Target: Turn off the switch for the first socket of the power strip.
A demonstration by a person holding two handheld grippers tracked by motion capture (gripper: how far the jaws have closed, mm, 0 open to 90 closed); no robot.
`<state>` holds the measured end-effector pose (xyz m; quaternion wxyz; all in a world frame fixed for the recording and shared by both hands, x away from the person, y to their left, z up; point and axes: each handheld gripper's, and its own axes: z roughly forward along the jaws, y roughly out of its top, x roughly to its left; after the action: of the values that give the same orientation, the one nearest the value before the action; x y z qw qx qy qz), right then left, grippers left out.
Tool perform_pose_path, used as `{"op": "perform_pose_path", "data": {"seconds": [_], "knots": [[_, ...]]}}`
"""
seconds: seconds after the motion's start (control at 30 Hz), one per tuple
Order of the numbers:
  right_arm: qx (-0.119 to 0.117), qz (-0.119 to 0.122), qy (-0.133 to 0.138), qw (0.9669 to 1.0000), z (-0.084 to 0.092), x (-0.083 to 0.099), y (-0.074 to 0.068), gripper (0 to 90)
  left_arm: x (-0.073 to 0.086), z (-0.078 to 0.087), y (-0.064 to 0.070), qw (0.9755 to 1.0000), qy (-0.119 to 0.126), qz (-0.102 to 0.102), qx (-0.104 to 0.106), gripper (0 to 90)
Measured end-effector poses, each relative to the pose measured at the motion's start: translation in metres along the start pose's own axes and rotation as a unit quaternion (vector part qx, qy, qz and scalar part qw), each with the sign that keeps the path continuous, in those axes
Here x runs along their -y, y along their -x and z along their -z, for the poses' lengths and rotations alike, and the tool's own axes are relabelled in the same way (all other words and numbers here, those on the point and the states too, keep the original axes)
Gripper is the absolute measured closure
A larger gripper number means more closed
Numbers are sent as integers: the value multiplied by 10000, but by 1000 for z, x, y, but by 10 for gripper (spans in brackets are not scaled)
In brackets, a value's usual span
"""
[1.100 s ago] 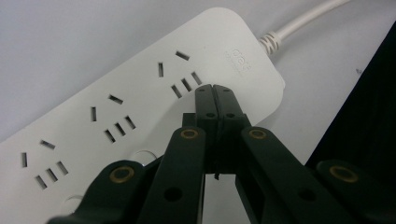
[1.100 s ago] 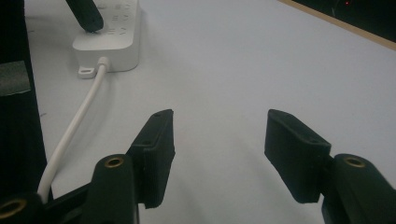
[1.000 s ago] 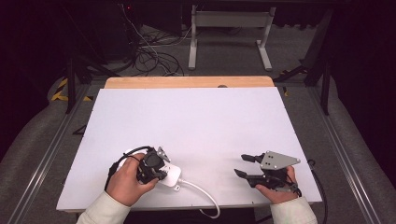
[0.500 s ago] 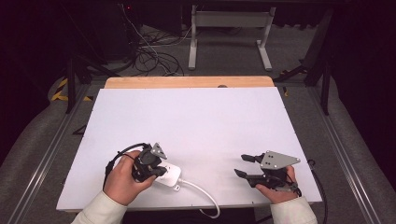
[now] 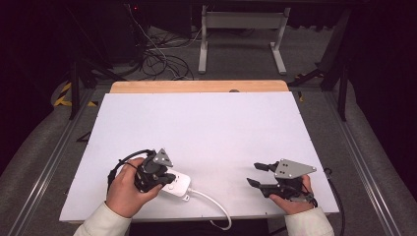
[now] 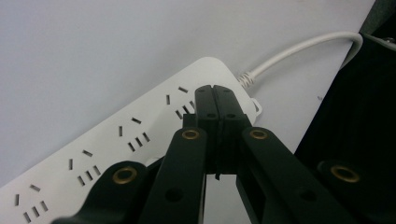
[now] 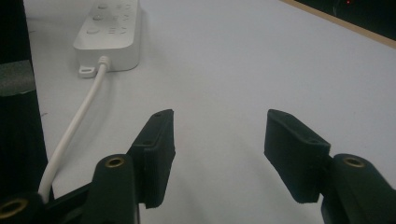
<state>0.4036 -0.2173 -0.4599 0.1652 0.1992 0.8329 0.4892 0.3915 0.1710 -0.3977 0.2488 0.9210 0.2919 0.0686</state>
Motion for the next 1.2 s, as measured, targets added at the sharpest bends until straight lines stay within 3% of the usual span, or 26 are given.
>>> {"op": "perform_pose_path", "data": {"seconds": [0.17, 0.2, 0.37, 0.57, 0.63, 0.67, 0.73, 0.77, 0.87, 0.9, 0.93, 0.97, 1.07, 1.1, 1.13, 1.2], "knots": [[3, 5, -34, 10000, -1, 0, 0, 431, 0, 2, -1, 9996, 154, -29, 248, 889], [4, 5, -29, 10000, -1, 0, 0, 432, 0, 4, -2, 9995, 199, -27, 262, 791], [7, -4, -28, 10000, 0, 0, 0, 432, -1, 8, -2, 9986, 465, -41, 250, 646], [4, 7, -35, 10000, -1, 0, 0, 432, 1, 16, -4, 9964, 806, -132, 219, 643], [6, 5, -31, 10000, 0, 0, 0, 432, 4, 19, -5, 9937, 1081, -233, 175, 624], [5, -3, -27, 10000, 0, 0, 0, 432, 7, 20, -5, 9912, 1272, -321, 163, 619], [3, 1, -23, 10000, 0, 0, 0, 433, 8, 20, -5, 9900, 1357, -363, 150, 619], [-3, 5, -21, 10000, 0, 0, 0, 433, 11, 21, -6, 9877, 1502, -420, 73, 611], [-12, 4, -15, 10000, 0, 0, 0, 432, 15, 23, -8, 9871, 1560, -354, 32, 563], [-10, 2, -8, 10000, 1, 0, 0, 433, 19, 25, -11, 9830, 1794, -373, -54, 539], [-6, 0, 0, 10000, 1, 0, 0, 432, 21, 27, -12, 9805, 1923, -387, -137, 513], [-7, -2, 2, 10000, 1, 0, 0, 432, 21, 27, -12, 9805, 1923, -387, -137, 487], [-8, -2, 3, 10000, 1, 0, 0, 433, 28, 30, -17, 9772, 2086, -338, -220, 432], [-9, 6, 8, 10000, 1, 0, 0, 432, 29, 31, -18, 9773, 2085, -306, -216, 361], [-9, 6, 8, 10000, 1, 0, 0, 432, 31, 31, -20, 9769, 2109, -279, -220, 361], [-11, -8, 15, 10000, 1, 0, 0, 433, 35, 33, -23, 9745, 2216, -291, -216, 276]]}}
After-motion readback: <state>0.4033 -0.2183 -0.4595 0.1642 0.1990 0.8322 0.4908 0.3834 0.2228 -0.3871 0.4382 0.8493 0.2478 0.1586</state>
